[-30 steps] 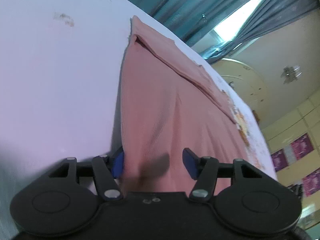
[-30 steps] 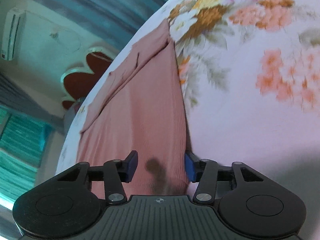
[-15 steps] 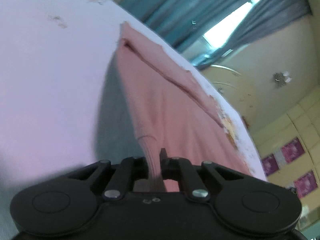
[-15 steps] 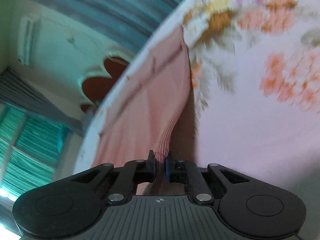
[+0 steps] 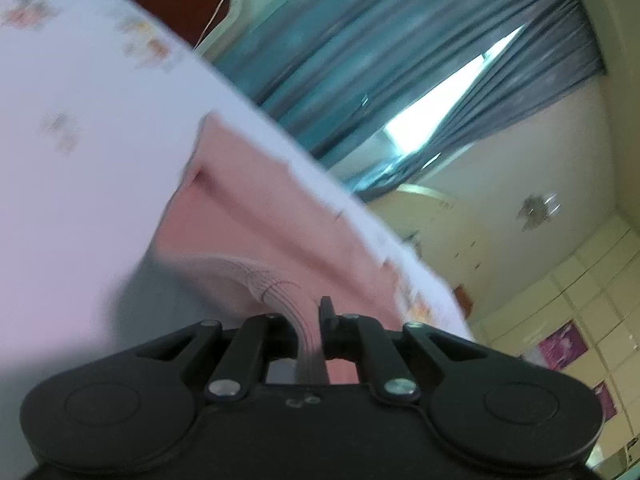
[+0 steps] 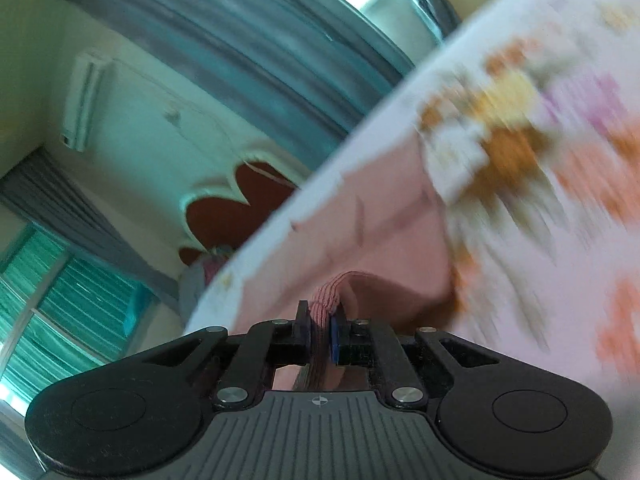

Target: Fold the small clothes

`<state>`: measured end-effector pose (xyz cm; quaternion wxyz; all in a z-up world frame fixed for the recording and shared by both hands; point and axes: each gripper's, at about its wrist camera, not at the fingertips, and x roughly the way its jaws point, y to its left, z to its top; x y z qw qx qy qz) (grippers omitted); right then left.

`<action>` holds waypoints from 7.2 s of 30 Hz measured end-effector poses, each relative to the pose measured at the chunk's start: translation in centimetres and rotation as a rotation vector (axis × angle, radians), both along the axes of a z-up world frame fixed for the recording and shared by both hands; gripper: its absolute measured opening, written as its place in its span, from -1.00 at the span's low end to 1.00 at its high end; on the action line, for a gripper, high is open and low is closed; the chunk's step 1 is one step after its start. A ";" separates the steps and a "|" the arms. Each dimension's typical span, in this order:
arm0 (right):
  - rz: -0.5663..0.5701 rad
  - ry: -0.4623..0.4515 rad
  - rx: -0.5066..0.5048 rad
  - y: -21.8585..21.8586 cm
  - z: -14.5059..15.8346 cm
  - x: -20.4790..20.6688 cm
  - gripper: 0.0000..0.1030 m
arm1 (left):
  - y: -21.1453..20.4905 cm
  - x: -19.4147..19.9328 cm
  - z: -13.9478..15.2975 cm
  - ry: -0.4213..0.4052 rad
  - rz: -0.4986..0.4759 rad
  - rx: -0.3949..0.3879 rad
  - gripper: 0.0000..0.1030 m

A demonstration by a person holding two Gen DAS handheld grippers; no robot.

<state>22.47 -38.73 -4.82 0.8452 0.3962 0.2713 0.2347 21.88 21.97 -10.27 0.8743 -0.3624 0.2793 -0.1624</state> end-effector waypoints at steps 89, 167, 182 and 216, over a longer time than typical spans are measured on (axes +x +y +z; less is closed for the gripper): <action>0.001 0.062 -0.886 12.9 -8.4 21.8 0.14 | -8.4 22.2 -2.4 0.044 -0.014 0.745 0.47; -0.088 0.066 -0.732 11.5 -4.1 10.8 -0.05 | -6.5 8.4 -0.2 0.228 0.179 0.411 0.53; 0.026 0.071 -0.619 19.4 -4.0 17.1 -1.00 | -3.2 14.7 -2.1 0.136 0.338 0.086 0.47; 0.229 0.087 -0.556 24.7 -6.7 26.1 -1.00 | -2.3 14.6 -2.4 0.152 0.560 -0.065 0.01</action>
